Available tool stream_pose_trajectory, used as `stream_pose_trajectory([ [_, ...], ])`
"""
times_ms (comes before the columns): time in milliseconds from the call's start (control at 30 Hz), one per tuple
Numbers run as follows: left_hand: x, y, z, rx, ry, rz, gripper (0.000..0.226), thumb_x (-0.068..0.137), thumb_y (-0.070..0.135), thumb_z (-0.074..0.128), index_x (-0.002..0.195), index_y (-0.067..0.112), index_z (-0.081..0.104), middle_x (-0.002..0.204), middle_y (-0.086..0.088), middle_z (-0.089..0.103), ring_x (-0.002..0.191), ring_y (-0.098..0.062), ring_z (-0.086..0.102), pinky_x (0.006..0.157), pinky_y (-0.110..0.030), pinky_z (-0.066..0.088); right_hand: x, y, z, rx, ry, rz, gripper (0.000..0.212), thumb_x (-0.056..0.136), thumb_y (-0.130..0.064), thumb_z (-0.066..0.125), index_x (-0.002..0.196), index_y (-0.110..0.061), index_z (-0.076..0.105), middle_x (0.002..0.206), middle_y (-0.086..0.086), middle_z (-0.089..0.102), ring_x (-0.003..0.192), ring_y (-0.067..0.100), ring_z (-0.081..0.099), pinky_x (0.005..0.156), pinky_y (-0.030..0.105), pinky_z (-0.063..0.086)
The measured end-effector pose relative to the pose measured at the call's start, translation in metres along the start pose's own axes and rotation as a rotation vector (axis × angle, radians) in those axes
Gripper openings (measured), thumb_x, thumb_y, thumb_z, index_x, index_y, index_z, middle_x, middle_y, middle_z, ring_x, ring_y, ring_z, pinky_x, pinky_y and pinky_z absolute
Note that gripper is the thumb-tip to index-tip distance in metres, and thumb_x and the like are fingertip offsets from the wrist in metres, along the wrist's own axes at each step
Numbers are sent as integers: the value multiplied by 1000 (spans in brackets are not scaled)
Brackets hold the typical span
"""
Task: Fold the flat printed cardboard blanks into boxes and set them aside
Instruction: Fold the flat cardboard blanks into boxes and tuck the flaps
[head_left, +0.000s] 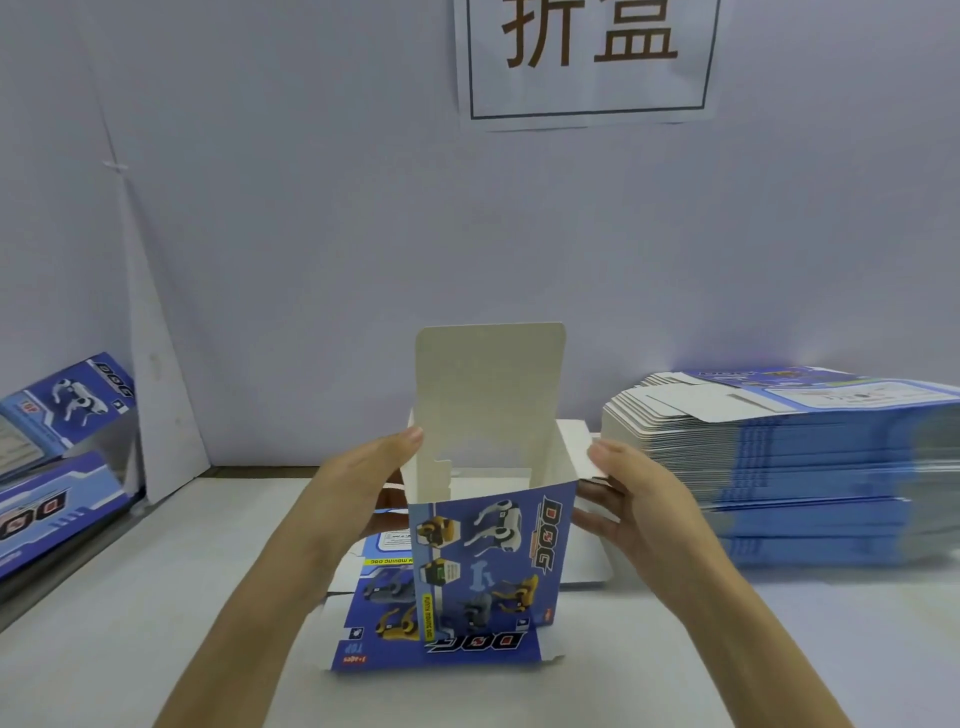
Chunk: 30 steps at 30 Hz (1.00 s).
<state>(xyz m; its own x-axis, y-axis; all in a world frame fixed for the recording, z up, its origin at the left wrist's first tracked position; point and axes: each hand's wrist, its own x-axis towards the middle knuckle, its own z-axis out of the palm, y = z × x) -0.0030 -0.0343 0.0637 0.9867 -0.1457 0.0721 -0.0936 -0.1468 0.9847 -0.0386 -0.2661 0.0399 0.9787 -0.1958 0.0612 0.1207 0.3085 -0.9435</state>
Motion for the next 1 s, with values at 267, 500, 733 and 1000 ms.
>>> stream_pose_trajectory([
  [267, -3, 2, 11, -33, 62, -35, 35, 88, 54, 50, 96, 25, 66, 104, -10, 70, 97, -29, 67, 92, -41, 52, -9, 12, 20, -532, -7, -271, 33, 101, -39, 42, 132, -41, 50, 137, -14, 52, 118, -6, 52, 103, 24, 42],
  [500, -3, 1, 14, -6, 106, -20, 46, 88, 57, 48, 102, 17, 67, 102, -11, 70, 96, -28, 67, 90, -39, 52, -18, 23, 35, -532, 110, -319, 33, 102, -37, 38, 113, -38, 69, 106, 15, 70, 104, 38, 62, 86, 45, 53],
  [733, -4, 4, 4, -108, 81, -62, 44, 84, 52, 53, 98, 13, 67, 91, -11, 73, 85, -24, 70, 78, -34, 56, -20, 21, 46, -345, 36, -291, 38, 102, -24, 39, 93, -48, 67, 99, 33, 59, 96, 53, 55, 76, 65, 50],
  [1000, 7, -6, -11, -589, 149, -152, 11, 88, 12, 63, 90, 2, 67, 72, -9, 73, 56, -14, 68, 48, -21, 55, -13, 23, 31, -631, 169, -401, 41, 99, -35, 45, 138, -27, 55, 148, -11, 46, 138, 5, 37, 115, 36, 34],
])
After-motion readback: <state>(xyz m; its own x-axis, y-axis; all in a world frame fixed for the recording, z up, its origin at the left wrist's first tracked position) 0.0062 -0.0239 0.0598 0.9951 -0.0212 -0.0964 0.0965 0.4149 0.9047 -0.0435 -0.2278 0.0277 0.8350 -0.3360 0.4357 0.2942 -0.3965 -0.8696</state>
